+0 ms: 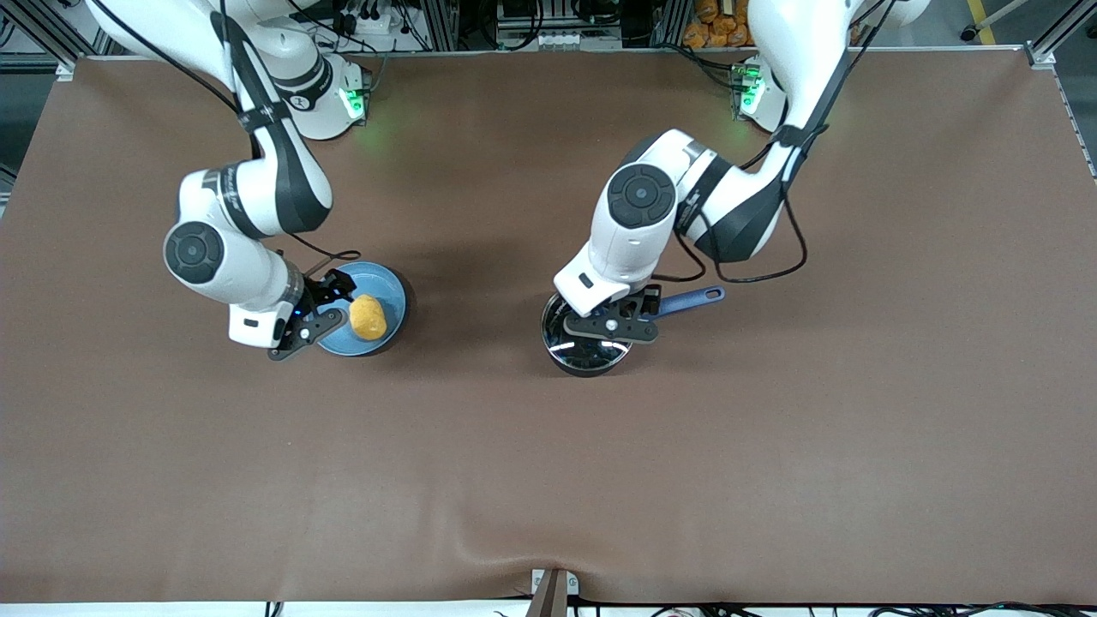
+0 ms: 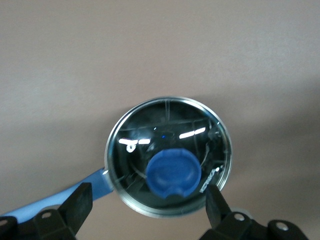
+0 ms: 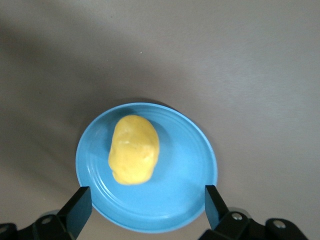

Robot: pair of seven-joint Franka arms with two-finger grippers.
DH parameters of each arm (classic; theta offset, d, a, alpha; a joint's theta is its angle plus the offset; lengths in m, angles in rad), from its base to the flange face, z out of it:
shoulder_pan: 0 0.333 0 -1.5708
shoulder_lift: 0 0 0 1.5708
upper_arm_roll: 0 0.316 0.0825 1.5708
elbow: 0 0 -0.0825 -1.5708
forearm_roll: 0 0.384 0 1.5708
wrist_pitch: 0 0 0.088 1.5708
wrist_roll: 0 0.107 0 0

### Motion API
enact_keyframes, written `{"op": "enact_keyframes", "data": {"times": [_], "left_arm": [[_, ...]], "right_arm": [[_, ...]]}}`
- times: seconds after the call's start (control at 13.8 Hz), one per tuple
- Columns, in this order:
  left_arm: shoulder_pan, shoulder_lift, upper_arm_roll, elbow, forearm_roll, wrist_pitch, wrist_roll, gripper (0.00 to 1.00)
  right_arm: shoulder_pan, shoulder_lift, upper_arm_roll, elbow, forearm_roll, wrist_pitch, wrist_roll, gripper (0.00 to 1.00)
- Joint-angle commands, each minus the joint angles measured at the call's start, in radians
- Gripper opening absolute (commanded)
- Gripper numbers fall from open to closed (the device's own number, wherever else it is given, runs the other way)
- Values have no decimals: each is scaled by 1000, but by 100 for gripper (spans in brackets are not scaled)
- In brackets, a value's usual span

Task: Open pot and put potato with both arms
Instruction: 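Reach the left gripper to the lid knob while the right gripper reaches the potato, then grasp the lid knob with the left gripper while the right gripper grasps the potato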

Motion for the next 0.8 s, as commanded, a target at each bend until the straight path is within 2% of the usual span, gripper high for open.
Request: {"op": "enact_keyframes", "data": {"times": [0.0,0.29,0.73], "left_arm": [[-39,48,9,26,23,37,-16,100],[-45,87,9,24,25,72,-50,100],[-39,107,11,20,26,73,-49,100]], "right_arm": [[27,33,-8,-50,66,100,-19,100],[36,91,-6,-69,101,186,-19,100],[51,116,-3,-100,127,249,-19,100]]}}
